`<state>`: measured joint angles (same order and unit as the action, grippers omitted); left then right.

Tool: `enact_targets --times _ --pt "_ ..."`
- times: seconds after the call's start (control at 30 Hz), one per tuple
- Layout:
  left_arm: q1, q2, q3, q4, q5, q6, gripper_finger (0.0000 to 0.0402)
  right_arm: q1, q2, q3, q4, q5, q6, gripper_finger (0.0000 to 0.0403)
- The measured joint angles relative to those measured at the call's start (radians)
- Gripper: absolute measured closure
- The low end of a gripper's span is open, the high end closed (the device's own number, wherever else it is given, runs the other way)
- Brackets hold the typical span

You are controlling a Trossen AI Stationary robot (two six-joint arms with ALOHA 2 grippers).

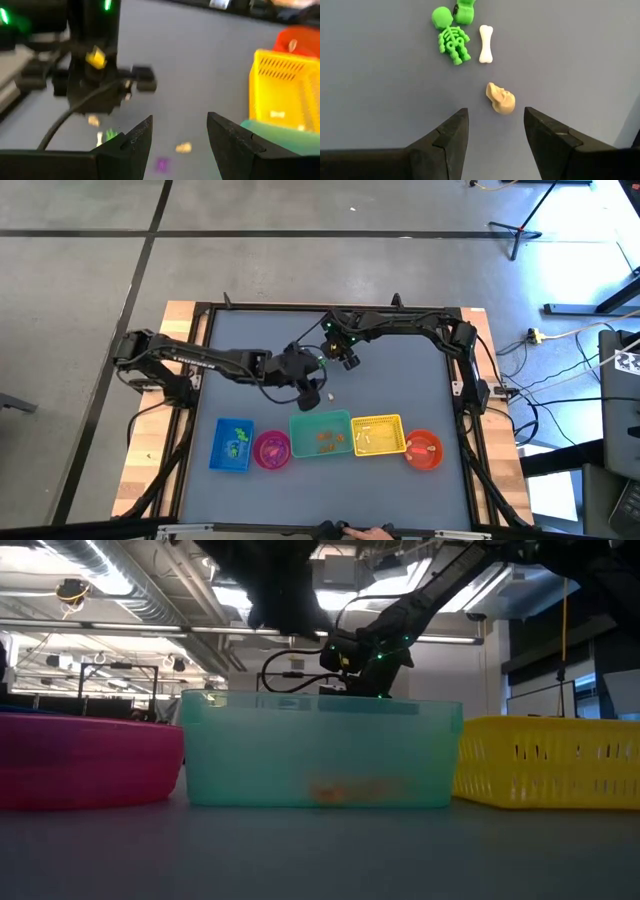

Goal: Sort Halloween decoration
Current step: Put the white skull toy into the orange bin

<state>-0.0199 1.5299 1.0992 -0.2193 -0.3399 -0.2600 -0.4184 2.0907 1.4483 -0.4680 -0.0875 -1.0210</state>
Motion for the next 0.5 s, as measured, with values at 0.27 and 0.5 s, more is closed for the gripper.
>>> enact_targets --times 0.27,0.5 --pt "0.139 0.067 -0.001 -0.156 0.131 -0.034 0.0229 0.000 0.000 0.000 0.002 0.000 0.000 0.0214" --pt "0.199 0.185 -0.001 -0.155 0.130 0.039 0.0229 -0.001 0.000 0.000 0.002 0.002 0.001 0.0214"
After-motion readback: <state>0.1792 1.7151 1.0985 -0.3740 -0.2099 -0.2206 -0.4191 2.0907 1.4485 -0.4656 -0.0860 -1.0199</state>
